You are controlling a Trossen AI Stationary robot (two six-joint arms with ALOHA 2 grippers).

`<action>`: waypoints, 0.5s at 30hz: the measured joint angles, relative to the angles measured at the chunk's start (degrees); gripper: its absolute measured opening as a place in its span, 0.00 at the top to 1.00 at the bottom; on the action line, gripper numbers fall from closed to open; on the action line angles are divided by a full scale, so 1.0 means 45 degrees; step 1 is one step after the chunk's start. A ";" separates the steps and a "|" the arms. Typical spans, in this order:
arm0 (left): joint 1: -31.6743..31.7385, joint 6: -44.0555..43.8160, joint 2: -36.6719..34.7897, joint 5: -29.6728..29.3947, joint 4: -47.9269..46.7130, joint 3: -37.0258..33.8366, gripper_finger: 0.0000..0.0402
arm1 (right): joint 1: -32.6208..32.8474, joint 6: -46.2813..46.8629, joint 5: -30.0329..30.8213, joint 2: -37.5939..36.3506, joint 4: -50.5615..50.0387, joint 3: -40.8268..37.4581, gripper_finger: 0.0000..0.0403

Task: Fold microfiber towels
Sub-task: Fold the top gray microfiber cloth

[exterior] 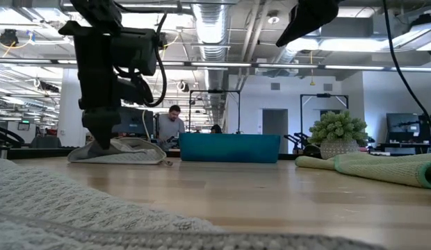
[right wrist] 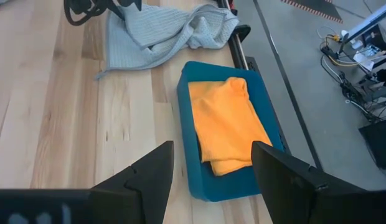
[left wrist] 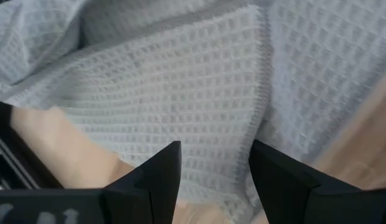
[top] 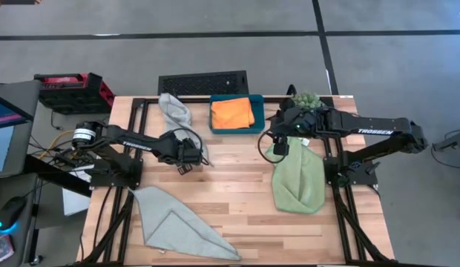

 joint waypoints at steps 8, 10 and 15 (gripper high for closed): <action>0.0000 0.0184 0.0000 0.0704 0.0044 0.0000 0.56 | 0.0000 0.0005 0.0000 0.0000 -0.0004 0.0000 0.41; 0.0000 0.0008 0.0000 0.0868 0.0112 0.0000 0.56 | 0.0000 0.0002 0.0000 0.0000 -0.0004 0.0000 0.41; 0.0000 -0.0590 0.0000 0.0868 0.0104 0.0000 0.56 | 0.0000 0.0000 0.0000 0.0000 -0.0004 0.0000 0.41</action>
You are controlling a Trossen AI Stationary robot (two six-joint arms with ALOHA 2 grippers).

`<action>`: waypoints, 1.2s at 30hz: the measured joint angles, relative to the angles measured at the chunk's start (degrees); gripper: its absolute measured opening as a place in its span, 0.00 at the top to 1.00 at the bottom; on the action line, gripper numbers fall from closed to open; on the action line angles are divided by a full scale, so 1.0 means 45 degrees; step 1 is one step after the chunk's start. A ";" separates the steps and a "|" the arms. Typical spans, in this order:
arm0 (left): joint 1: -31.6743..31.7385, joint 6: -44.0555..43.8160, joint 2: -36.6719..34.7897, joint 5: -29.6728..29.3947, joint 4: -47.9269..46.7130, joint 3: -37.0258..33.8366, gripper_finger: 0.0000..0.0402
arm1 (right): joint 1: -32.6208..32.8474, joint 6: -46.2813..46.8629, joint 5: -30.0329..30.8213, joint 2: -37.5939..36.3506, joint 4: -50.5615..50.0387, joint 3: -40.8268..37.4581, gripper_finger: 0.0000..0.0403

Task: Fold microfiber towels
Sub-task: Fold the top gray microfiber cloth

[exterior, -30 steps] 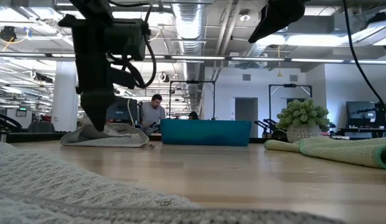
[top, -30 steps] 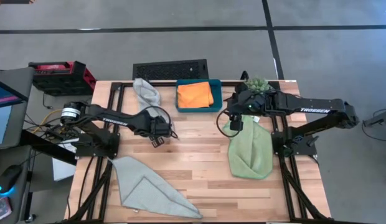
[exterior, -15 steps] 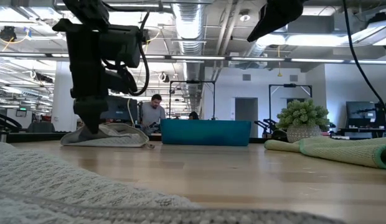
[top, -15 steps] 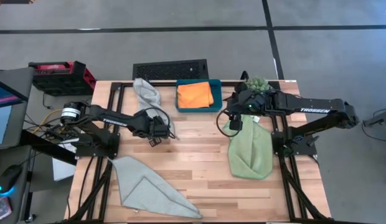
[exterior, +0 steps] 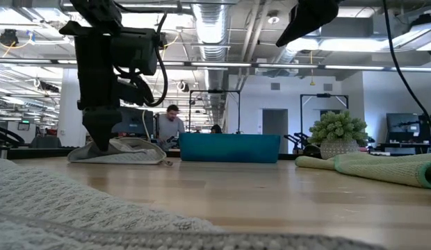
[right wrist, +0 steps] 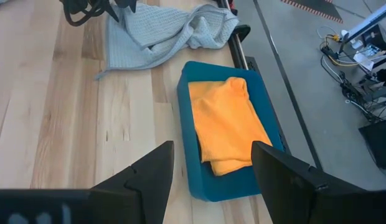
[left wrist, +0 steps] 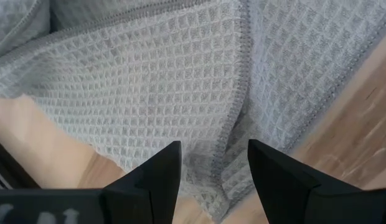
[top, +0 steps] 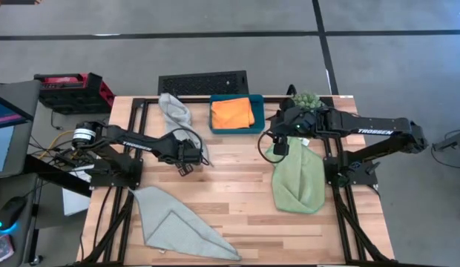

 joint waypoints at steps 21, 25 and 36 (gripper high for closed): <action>-0.0001 -0.0127 0.0000 -0.0675 -0.0249 0.0018 0.99 | 0.0000 0.0000 0.0000 0.0000 0.0000 0.0000 0.41; -0.0029 -0.1007 -0.0166 -0.0910 -0.0534 0.0330 1.00 | -0.0002 0.0331 -0.0121 0.0038 0.0066 0.0000 0.41; -0.1164 -0.4312 -0.3130 -0.2046 -0.0398 0.0554 1.00 | 0.0421 -0.1501 -0.2026 0.2138 0.1301 0.0005 0.41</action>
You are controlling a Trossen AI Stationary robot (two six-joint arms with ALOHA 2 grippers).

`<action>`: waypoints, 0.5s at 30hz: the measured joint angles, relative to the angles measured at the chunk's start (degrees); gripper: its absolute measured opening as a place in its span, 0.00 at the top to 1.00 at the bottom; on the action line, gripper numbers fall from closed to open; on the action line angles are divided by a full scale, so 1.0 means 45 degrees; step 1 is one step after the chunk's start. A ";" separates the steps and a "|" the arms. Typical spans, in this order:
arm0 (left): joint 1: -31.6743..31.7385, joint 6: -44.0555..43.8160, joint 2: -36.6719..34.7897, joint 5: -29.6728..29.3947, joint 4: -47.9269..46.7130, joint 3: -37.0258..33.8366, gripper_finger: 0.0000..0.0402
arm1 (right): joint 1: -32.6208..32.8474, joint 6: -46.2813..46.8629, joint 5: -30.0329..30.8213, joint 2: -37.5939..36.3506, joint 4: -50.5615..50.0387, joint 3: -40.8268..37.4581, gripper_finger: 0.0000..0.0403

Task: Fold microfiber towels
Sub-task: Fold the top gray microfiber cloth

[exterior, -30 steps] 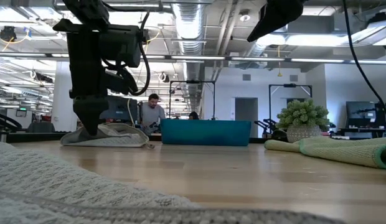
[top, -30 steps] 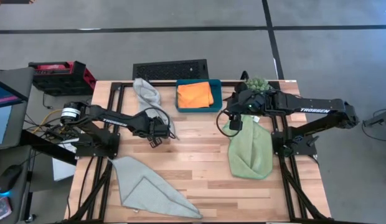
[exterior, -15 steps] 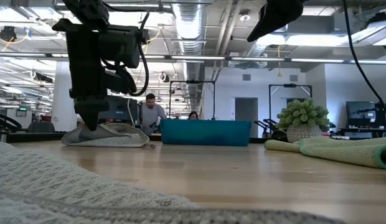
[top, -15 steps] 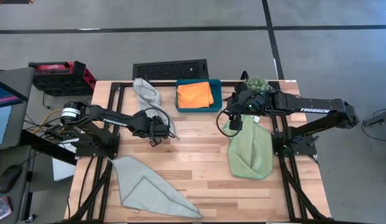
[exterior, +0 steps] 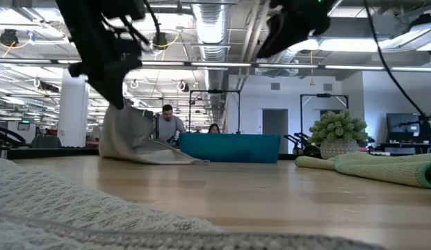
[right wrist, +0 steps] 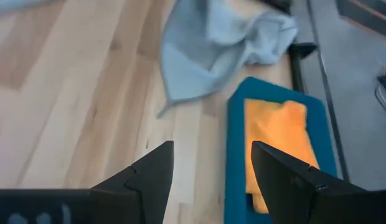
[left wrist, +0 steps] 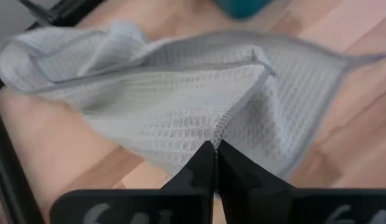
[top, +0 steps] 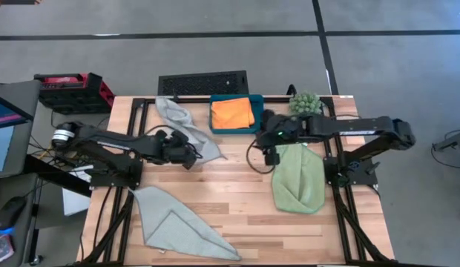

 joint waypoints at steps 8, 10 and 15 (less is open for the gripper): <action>-0.1374 -0.2542 -0.1162 -0.0400 -0.0100 -0.0222 1.00 | 0.0537 -0.1875 0.0010 0.2687 0.2490 0.0024 0.41; -0.1688 -0.2998 -0.1153 -0.0378 -0.0098 -0.0344 1.00 | 0.0601 -0.1962 0.0009 0.3139 0.2568 -0.0037 0.41; -0.2338 -0.3721 -0.1047 -0.0695 -0.0199 -0.0389 1.00 | 0.0607 -0.1673 0.0005 0.4424 0.3516 0.0013 0.41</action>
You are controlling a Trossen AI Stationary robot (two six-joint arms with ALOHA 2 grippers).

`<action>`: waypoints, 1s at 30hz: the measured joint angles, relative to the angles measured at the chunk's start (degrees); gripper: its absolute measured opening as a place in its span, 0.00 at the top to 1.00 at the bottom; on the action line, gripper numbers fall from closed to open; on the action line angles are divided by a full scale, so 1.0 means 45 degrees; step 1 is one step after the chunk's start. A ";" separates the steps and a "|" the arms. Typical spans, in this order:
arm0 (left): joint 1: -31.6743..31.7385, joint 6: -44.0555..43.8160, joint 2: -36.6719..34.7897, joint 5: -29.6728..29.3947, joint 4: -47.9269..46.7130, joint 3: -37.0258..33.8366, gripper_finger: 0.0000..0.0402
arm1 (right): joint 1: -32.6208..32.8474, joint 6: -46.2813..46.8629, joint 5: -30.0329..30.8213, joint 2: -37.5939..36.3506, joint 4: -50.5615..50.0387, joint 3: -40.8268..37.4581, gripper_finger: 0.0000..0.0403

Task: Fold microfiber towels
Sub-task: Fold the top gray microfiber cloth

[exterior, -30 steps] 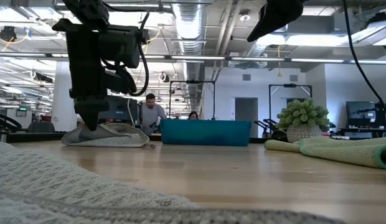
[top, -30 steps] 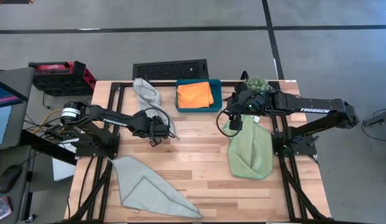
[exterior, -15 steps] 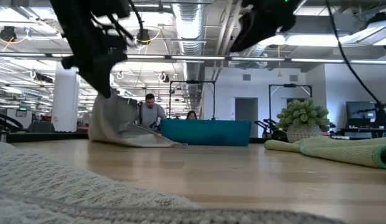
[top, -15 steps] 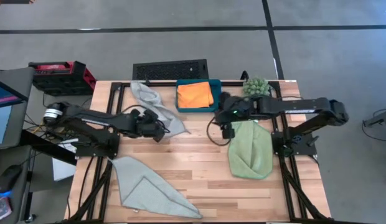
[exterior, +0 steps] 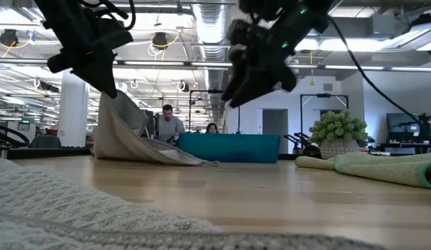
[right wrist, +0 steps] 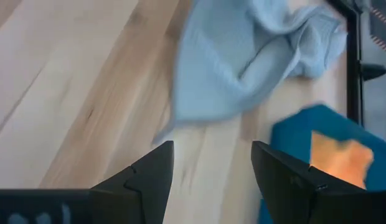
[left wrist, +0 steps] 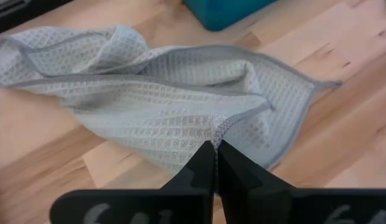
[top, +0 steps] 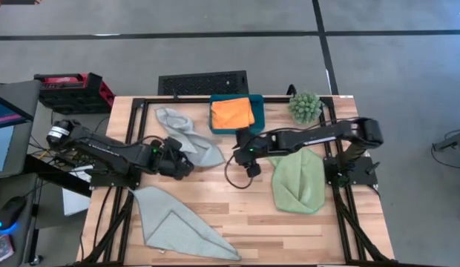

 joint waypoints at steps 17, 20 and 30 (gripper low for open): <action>-0.0286 -0.0116 0.0010 -0.0259 -0.0188 0.0000 1.00 | -0.0160 0.1665 -0.1097 0.3307 0.1415 0.0829 0.41; -0.0286 -0.0106 0.0007 -0.0242 -0.0163 0.0000 1.00 | -0.0297 0.2042 -0.1374 0.3661 0.1173 0.0938 0.41; -0.0291 -0.0009 0.0005 -0.0158 -0.0170 0.0000 1.00 | -0.0566 0.2496 -0.1365 0.4095 0.1229 0.1152 0.42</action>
